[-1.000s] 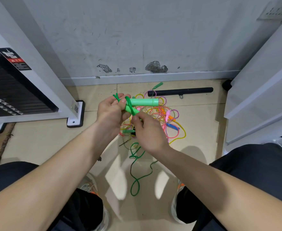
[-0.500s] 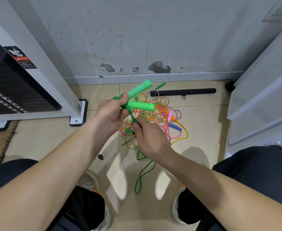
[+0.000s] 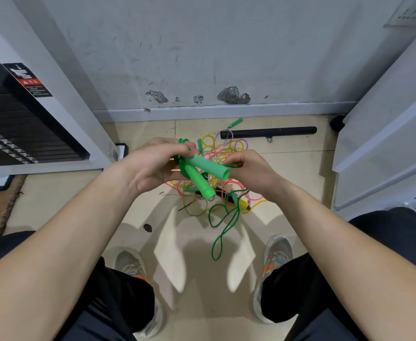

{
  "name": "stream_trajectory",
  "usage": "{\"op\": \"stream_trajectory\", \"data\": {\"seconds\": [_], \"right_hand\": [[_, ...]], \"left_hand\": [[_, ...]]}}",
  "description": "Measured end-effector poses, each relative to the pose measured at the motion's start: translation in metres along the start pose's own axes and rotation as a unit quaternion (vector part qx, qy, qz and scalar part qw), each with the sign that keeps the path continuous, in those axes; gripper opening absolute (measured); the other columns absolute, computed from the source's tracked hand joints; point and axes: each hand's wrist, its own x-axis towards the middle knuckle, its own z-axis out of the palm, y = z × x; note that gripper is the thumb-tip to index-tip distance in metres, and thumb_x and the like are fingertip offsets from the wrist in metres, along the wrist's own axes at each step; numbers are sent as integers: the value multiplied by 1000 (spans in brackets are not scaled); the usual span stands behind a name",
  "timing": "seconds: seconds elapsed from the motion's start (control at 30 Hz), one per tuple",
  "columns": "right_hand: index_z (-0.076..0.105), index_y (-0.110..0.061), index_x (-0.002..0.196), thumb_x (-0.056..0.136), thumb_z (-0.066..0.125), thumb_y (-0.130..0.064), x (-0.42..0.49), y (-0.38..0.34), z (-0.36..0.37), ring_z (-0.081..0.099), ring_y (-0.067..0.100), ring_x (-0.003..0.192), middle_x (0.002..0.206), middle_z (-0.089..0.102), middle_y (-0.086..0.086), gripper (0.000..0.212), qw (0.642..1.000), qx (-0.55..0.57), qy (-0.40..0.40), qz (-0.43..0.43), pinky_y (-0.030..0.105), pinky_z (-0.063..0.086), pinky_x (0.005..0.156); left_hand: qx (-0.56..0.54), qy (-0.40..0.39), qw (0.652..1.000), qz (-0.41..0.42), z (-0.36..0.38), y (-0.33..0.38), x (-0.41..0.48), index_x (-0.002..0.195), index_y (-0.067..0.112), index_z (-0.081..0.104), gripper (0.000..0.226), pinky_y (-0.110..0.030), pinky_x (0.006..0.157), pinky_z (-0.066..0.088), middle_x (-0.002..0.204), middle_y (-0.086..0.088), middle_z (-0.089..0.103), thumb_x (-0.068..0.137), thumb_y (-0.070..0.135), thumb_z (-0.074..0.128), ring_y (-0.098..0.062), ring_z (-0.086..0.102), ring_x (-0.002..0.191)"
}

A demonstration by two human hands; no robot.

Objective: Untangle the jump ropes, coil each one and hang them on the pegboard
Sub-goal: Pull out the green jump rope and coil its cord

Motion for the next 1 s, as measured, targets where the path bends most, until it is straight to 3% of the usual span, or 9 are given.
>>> {"op": "stream_trajectory", "data": {"seconds": [0.13,0.23,0.33,0.47,0.57,0.67,0.73,0.8,1.0], "right_hand": [[76,-16,75,89,75,-26,-1,-6,-1,42,4,54,58,53,-13,17,1000,-17,5,-1,21,34,54],[73,-23,66,94,68,-26,-3,-13,2,42,1,46,56,57,-14,28,1000,-12,-5,24,18,34,52],[69,-19,56,98,60,-25,-4,-17,11,44,4,47,61,63,-7,43,999,-2,8,36,28,36,58],[65,-17,60,96,52,-17,-10,-23,29,47,11,50,47,54,-11,38,997,17,69,43,30,37,60],[65,-22,73,96,46,-14,-21,-22,51,56,17,60,64,62,-7,31,993,-9,120,-11,31,44,62],[67,-17,95,99,44,-15,-28,-12,69,62,26,70,77,67,1,24,983,-39,165,-64,38,51,69],[65,-12,99,100,42,-16,-28,-6,73,61,32,75,80,67,9,24,976,-87,178,-92,45,50,71],[64,-7,106,101,42,-10,-28,-2,74,59,35,82,88,66,14,22,965,-157,164,-131,47,48,75],[57,-8,117,99,43,-8,-23,4,74,57,36,88,98,60,13,23,938,-268,144,-169,46,47,72]], "left_hand": [[95,-9,995,24,2,-10,3,108,11,62,23,-38,80,56,94,0,72,90,-4,61,-18,68,85],[169,-35,984,46,5,-17,5,106,14,59,28,-28,70,55,93,3,69,89,-8,62,-13,66,83],[253,-13,964,78,11,-28,12,102,15,57,28,-24,66,52,91,2,66,87,-7,66,-14,65,78],[291,77,944,136,9,-37,23,112,14,57,36,-41,90,54,110,-5,67,81,10,76,-28,65,101],[185,131,962,150,16,-43,27,105,22,54,37,-36,92,52,104,1,66,76,13,75,-18,63,95],[53,176,976,115,23,-43,29,107,16,52,29,-37,77,56,102,-2,65,88,1,68,-19,63,84],[-50,174,981,73,24,-39,29,105,11,49,21,-35,65,58,100,-8,62,94,-5,59,-22,63,76],[-160,152,975,26,26,-33,26,103,7,50,16,-41,67,60,99,-12,56,96,-7,55,-27,61,80],[-218,124,966,-54,20,-19,19,108,1,54,17,-44,68,63,92,-14,52,93,9,57,-29,66,71]]}}
